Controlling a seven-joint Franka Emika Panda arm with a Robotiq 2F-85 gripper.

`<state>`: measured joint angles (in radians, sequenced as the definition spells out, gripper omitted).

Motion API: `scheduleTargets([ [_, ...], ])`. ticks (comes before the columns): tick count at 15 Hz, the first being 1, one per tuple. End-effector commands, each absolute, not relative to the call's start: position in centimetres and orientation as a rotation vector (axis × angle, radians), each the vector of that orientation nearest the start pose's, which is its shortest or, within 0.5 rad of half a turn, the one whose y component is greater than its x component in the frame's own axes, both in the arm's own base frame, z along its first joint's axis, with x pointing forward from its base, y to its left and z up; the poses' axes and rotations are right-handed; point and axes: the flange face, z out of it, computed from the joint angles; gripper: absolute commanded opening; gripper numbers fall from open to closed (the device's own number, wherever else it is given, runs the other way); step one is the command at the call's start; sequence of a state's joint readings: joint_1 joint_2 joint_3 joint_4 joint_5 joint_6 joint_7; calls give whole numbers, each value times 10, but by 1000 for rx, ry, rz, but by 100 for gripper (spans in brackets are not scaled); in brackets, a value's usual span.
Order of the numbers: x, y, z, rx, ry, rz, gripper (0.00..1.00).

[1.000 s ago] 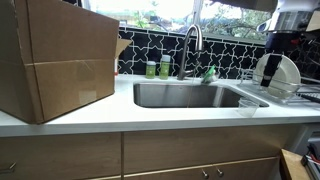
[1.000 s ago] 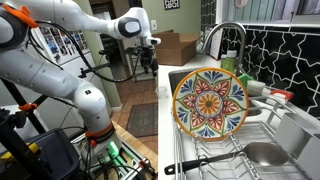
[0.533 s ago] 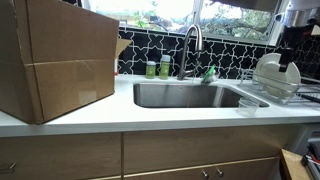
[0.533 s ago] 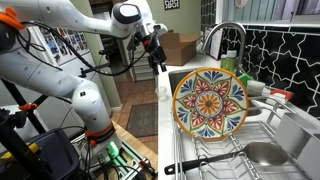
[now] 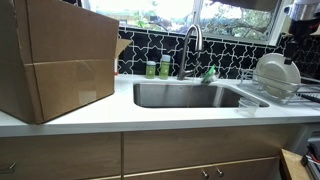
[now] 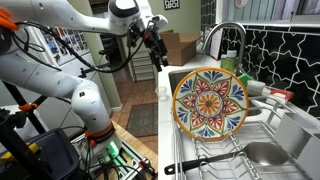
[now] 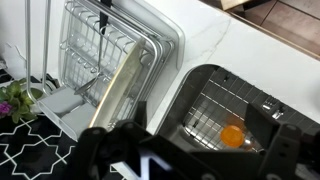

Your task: Remove the plate from the dish rack, then rinse it and place it in the sink

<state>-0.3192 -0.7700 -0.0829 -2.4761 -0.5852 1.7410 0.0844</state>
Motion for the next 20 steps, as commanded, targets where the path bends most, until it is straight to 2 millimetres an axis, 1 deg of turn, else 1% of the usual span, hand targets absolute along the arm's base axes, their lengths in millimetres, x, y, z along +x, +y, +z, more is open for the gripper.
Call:
scheduleTargets([
  [1,266,-204,551,2535,-729,-73,100],
  [3,254,-217,560,2554,-864,4,100],
  [5,241,-236,564,2504,-1007,26,100],
  [6,236,-247,566,2477,-1067,72,100],
  [8,231,-264,570,2441,-1117,126,100],
  [11,225,-291,574,2395,-1099,200,100],
  [14,228,-312,574,2360,-1063,248,100],
  [17,232,-332,568,2360,-1048,269,100],
  [20,245,-339,555,2396,-1033,300,100],
])
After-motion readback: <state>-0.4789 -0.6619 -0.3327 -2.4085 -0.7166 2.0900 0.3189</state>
